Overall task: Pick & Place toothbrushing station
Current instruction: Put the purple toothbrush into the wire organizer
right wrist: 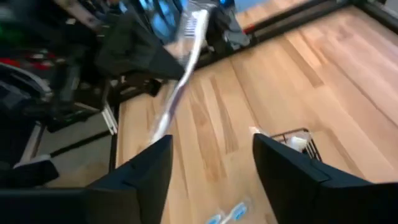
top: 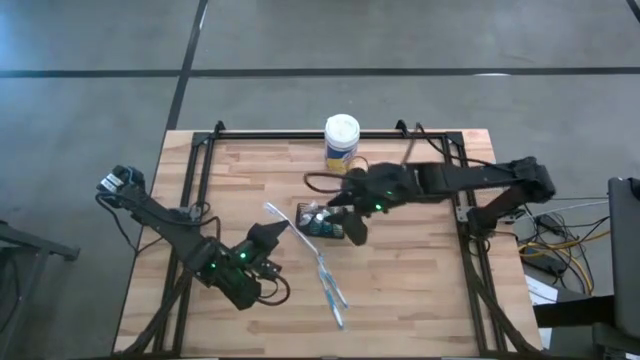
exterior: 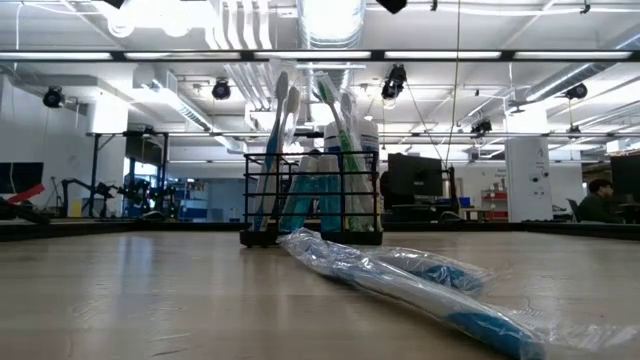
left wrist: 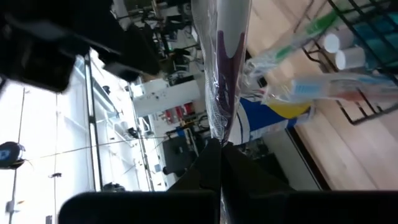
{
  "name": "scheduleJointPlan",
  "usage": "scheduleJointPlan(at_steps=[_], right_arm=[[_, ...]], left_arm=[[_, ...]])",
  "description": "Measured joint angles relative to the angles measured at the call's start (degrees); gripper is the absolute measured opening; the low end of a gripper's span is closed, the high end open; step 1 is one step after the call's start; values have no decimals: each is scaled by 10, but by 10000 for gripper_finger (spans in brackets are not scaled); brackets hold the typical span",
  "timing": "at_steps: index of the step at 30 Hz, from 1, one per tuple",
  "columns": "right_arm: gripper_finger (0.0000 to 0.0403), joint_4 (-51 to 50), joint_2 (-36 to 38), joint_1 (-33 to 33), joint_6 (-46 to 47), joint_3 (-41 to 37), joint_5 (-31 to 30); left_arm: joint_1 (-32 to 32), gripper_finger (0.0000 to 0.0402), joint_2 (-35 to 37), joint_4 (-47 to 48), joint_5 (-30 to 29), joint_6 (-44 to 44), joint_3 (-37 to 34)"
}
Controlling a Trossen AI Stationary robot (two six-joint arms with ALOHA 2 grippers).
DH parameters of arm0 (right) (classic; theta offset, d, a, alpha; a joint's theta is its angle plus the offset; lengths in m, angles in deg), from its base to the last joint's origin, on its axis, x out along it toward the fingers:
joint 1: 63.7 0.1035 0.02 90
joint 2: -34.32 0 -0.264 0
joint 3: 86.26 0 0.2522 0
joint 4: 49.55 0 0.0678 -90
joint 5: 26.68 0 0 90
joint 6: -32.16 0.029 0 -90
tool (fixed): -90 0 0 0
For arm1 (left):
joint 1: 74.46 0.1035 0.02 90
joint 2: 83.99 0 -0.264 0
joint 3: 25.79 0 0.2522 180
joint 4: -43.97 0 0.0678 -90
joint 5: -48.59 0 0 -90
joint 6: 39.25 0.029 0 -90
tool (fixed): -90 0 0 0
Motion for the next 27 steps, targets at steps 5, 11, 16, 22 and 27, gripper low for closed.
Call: scheduleJointPlan(at_steps=[5,11,16,22,27], right_arm=[[243,-73,-66,-28,2,96,50],[251,-116,-138,-43,10,174,107],[251,-130,-195,-43,-13,234,137],[249,-138,-238,-42,-27,276,169],[244,-141,-252,-43,-32,289,181]], left_arm=[[-1,0,0,-24,-3,20,0],[-1,0,0,-28,-3,27,0],[-1,0,0,-33,-3,30,-1],[-2,0,0,-33,-11,30,-7],[-2,0,0,-33,-17,29,-7]])
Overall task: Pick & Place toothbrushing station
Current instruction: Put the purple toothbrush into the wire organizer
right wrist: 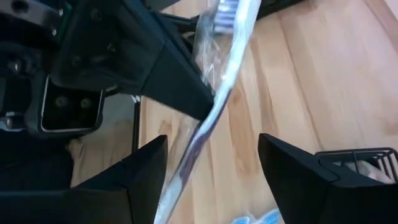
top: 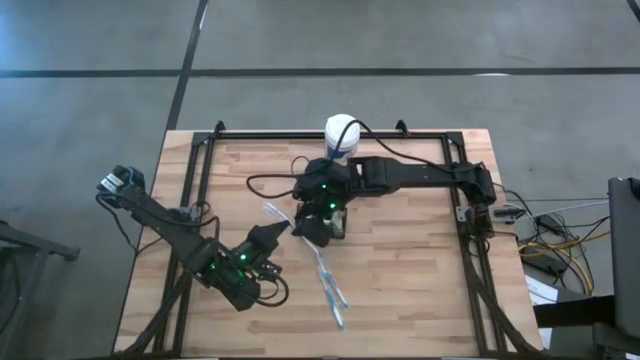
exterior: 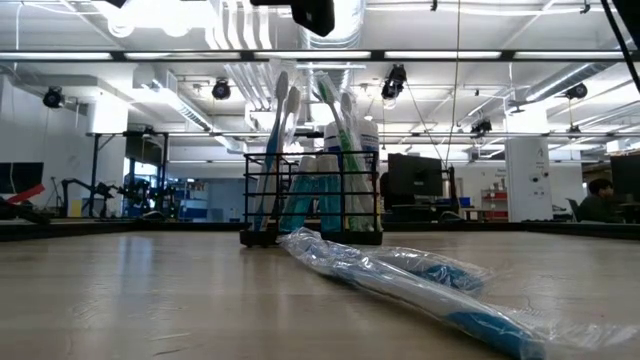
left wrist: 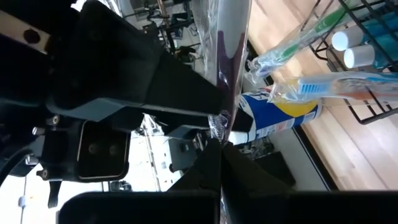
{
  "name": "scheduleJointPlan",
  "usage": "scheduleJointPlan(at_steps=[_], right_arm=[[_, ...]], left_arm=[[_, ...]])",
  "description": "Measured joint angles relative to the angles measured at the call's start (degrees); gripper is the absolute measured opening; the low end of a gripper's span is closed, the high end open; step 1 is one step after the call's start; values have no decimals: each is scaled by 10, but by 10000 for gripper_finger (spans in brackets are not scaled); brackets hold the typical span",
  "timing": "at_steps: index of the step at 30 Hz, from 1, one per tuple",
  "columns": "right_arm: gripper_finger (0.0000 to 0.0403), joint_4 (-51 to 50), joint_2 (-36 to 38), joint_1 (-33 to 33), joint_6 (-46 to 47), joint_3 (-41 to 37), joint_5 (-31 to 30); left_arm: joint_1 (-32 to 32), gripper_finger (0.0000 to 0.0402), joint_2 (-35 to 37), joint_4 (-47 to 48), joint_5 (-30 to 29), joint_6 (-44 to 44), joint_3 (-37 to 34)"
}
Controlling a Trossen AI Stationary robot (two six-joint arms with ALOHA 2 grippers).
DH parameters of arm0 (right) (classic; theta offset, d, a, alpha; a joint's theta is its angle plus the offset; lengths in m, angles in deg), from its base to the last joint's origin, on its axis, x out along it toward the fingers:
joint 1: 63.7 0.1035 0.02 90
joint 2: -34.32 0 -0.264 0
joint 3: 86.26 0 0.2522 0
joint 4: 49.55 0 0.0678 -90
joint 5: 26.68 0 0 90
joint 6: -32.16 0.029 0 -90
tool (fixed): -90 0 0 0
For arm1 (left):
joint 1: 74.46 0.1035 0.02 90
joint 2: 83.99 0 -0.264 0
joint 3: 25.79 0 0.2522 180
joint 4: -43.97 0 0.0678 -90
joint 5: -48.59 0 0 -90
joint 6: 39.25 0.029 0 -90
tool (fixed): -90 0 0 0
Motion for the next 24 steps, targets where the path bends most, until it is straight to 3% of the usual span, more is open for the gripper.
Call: scheduleJointPlan(at_steps=[8,13,20,24], right_arm=[[198,-1,0,2,-26,-3,12],[139,0,0,2,-39,-1,18],[27,-3,0,2,-57,-2,28],[17,-4,0,1,-64,-2,29]], left_arm=[[1,0,0,-10,0,7,0],[1,0,0,-16,2,16,0],[1,0,0,-18,7,19,0],[1,1,0,-19,7,19,0]])
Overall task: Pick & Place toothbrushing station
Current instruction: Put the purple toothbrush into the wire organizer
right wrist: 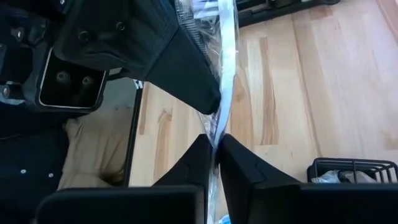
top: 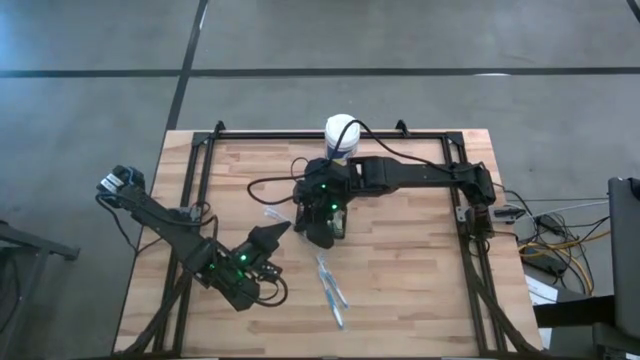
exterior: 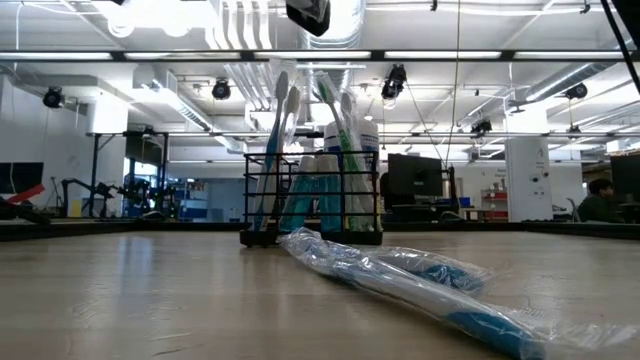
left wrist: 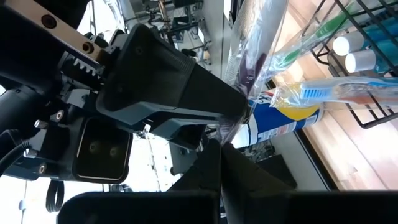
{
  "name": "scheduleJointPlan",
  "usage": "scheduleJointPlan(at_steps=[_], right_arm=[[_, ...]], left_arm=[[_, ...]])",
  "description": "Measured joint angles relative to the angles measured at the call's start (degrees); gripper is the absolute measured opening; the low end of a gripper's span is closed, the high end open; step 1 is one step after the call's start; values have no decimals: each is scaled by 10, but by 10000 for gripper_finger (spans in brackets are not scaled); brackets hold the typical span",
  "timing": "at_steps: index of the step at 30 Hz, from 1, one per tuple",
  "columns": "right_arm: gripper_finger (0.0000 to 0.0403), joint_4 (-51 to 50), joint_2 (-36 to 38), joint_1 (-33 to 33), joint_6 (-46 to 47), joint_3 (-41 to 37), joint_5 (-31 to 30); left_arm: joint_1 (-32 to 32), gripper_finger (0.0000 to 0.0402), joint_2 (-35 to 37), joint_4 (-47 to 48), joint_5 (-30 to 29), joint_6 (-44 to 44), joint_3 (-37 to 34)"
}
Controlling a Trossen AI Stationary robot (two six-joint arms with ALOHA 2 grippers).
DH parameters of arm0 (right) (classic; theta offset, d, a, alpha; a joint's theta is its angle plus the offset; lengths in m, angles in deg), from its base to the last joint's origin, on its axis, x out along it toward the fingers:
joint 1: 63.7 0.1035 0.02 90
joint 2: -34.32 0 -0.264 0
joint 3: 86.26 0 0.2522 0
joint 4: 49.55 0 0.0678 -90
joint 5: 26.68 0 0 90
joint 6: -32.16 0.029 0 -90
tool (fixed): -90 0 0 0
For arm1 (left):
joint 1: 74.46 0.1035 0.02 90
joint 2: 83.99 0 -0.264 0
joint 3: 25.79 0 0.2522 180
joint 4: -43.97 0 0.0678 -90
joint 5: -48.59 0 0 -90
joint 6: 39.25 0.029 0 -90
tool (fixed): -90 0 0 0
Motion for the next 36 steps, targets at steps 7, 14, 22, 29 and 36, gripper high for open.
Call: scheduleJointPlan(at_steps=[7,14,22,29,36], right_arm=[[13,0,0,1,-21,0,-1],[12,-1,27,5,-70,-5,-36],[12,56,122,39,-126,-85,-126],[11,218,259,61,-138,-284,-184],[12,410,397,85,-140,-513,-244]], left_arm=[[-8,27,3,1,-3,-4,0],[-44,77,22,3,-13,-20,0],[-115,113,108,84,71,-258,0],[-144,104,222,132,169,-481,-33],[-144,47,339,-36,201,-554,-177]])
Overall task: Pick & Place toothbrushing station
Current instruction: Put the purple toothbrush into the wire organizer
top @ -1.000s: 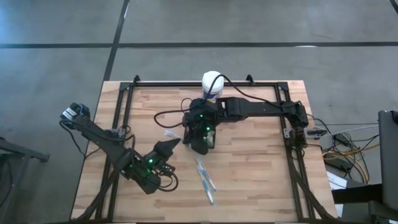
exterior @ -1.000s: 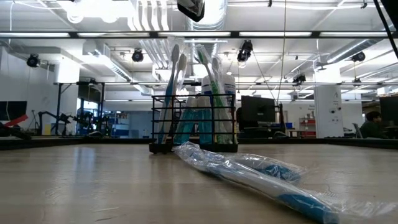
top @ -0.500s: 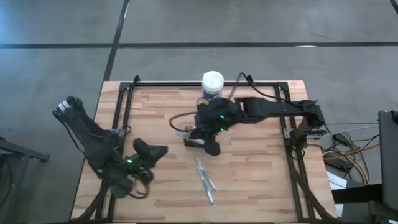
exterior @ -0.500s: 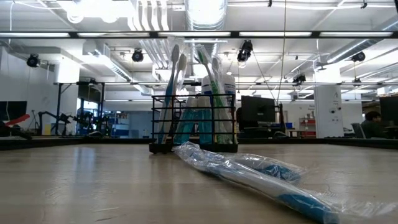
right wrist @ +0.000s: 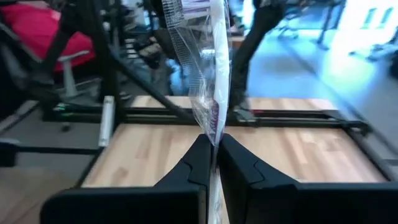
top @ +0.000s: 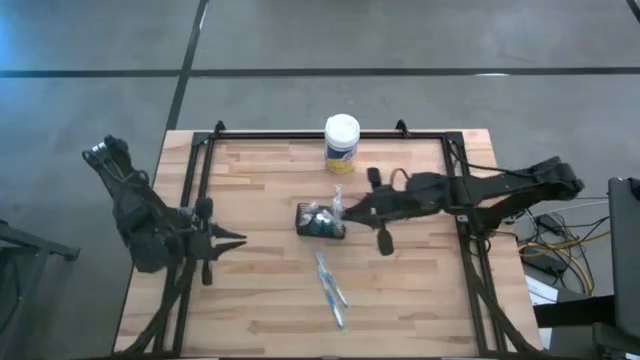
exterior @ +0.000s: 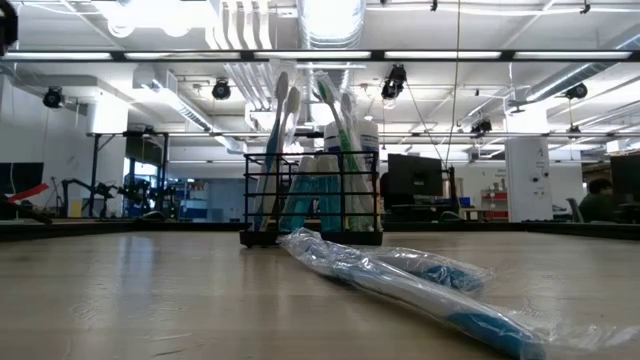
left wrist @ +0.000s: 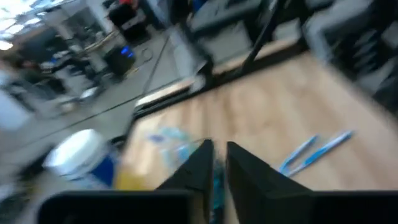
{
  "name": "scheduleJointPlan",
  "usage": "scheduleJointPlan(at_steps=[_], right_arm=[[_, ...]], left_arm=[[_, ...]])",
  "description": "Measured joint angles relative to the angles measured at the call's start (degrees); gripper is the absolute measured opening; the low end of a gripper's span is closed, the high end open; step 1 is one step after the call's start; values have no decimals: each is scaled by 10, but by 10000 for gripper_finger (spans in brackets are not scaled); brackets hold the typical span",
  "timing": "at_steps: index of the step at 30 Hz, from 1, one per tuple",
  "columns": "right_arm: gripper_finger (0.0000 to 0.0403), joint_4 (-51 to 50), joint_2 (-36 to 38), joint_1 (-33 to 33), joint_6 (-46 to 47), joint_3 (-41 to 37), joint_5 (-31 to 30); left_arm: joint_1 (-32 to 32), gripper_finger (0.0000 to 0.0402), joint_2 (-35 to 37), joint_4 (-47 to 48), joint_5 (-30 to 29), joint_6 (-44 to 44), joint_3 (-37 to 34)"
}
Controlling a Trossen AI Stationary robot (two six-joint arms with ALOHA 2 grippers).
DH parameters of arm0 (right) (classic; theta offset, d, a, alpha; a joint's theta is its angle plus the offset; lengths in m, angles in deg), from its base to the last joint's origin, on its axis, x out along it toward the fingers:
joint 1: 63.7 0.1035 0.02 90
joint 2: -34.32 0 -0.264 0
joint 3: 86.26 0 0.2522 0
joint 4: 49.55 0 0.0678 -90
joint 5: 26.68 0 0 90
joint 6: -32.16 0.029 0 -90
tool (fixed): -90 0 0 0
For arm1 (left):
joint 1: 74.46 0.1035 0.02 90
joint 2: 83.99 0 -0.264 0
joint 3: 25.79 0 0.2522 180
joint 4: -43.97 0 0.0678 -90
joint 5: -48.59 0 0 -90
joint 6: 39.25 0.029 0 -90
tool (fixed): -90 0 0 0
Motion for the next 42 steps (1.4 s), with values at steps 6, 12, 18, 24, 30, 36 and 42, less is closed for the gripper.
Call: scheduleJointPlan(at_steps=[6,12,18,24,30,36,42], right_arm=[[12,151,81,27,-40,-148,-61],[12,251,131,29,-48,-259,-74],[12,381,138,29,-50,-360,-91],[13,451,145,26,-59,-414,-92],[13,455,147,14,-66,-412,-92],[13,426,168,-10,-92,-413,-91],[13,381,233,-41,-56,-439,-61]], left_arm=[[0,7,100,-251,40,57,-160],[1,4,171,-406,41,105,-286],[2,3,228,-461,35,129,-351],[37,2,301,-407,33,135,-376],[154,1,353,-351,137,103,-376],[297,1,359,-292,289,28,-382],[363,1,361,-306,374,12,-414]])
